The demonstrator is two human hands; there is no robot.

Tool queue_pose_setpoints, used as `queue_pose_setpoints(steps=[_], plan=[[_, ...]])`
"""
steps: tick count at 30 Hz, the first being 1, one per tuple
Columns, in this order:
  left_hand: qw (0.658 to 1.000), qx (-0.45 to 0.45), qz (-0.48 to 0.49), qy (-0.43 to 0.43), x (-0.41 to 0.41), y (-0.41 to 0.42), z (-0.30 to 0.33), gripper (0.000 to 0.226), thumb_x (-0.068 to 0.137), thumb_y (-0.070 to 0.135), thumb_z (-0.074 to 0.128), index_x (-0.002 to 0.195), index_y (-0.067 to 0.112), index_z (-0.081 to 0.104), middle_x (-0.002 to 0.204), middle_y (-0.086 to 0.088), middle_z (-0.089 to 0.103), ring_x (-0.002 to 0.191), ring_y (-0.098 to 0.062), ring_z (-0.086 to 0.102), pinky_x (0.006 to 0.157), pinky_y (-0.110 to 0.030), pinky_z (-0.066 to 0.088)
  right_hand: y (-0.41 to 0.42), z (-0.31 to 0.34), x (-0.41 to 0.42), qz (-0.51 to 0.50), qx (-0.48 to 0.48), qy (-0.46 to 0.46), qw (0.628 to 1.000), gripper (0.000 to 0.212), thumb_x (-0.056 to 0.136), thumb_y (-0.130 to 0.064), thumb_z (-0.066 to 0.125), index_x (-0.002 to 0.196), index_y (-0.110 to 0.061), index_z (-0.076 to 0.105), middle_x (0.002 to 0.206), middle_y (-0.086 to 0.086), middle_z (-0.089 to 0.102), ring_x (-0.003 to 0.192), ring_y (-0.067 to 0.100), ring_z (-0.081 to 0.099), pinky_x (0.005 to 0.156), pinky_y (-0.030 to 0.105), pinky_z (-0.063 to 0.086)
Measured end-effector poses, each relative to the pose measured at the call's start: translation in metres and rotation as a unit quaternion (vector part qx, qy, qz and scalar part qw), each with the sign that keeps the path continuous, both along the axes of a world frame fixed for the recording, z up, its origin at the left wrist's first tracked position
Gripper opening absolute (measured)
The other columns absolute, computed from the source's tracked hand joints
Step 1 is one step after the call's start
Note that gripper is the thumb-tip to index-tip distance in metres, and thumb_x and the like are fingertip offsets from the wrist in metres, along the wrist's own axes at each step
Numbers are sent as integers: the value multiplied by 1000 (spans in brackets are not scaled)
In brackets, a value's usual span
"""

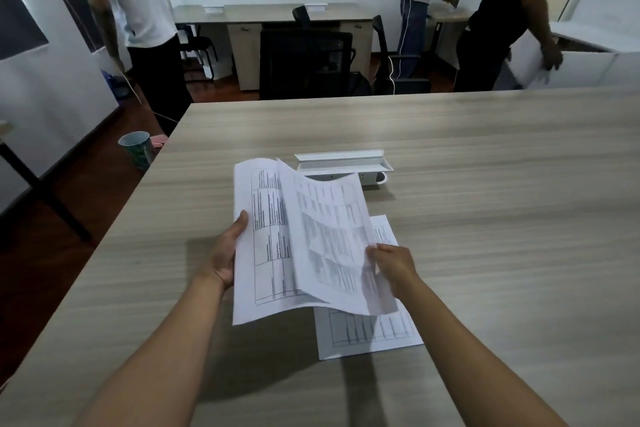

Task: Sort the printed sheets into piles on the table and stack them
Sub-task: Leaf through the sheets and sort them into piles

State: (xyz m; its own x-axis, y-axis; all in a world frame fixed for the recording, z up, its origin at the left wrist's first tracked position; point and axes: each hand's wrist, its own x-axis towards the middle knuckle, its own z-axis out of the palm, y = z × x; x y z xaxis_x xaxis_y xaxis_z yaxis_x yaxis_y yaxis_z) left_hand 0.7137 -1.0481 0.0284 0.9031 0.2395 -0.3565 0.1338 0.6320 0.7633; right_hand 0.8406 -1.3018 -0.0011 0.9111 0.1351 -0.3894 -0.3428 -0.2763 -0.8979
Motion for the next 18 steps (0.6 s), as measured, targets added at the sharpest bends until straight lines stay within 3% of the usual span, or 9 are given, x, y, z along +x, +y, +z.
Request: queue_pose_setpoints(steps=[4, 9, 12, 13, 15, 16, 18], plan=[[1000, 6, 4, -13, -8, 12, 0, 46, 98, 43, 37, 118, 10, 61, 103, -17, 73, 88, -33, 72, 65, -45, 59, -26, -17, 6, -27, -152, -31, 987, 28, 86, -13, 62, 109, 1, 71, 116, 19, 69, 108, 33, 63, 90, 31, 48], [999, 9, 4, -33, -16, 23, 2, 46, 99, 43, 35, 119, 11, 62, 102, -16, 73, 86, -33, 72, 66, -46, 60, -41, -28, 11, -1, -248, -31, 968, 31, 88, -12, 57, 114, 0, 68, 114, 19, 68, 101, 34, 63, 87, 32, 50], [999, 8, -1, -36, -11, 17, 4, 48, 99, 43, 33, 119, 10, 61, 103, -16, 73, 87, -32, 72, 67, -45, 60, -27, -17, 4, -13, -350, -87, 933, 47, 85, -23, 61, 129, -6, 55, 129, 21, 50, 113, 38, 50, 92, 39, 46], [999, 7, -4, -36, -9, 13, 4, 49, 100, 43, 31, 119, 10, 61, 103, -16, 72, 88, -32, 71, 68, -45, 60, -19, -12, 0, -19, -340, -122, 932, 49, 86, -28, 62, 129, -7, 54, 129, 21, 49, 114, 38, 49, 92, 40, 45], [999, 3, -9, -34, -3, 4, 4, 51, 100, 42, 30, 115, 9, 66, 104, -17, 72, 89, -32, 71, 68, -44, 60, 2, 0, -5, 33, -193, -106, 975, 46, 88, -37, 60, 122, -6, 59, 119, 15, 60, 107, 31, 58, 93, 39, 47], [999, 3, -12, -34, 0, 0, 4, 53, 101, 42, 30, 111, 9, 70, 104, -17, 72, 89, -32, 71, 69, -44, 60, 13, 8, -9, 83, -91, -26, 992, 49, 89, -43, 58, 119, -6, 61, 113, 11, 64, 103, 27, 61, 94, 39, 48], [999, 3, -21, -36, 3, -6, 4, 56, 101, 42, 29, 102, 11, 76, 102, -16, 73, 89, -31, 72, 68, -43, 60, 28, 20, -18, 143, 36, 128, 981, 55, 86, -52, 59, 118, -7, 62, 117, 10, 64, 110, 31, 61, 97, 42, 49]])
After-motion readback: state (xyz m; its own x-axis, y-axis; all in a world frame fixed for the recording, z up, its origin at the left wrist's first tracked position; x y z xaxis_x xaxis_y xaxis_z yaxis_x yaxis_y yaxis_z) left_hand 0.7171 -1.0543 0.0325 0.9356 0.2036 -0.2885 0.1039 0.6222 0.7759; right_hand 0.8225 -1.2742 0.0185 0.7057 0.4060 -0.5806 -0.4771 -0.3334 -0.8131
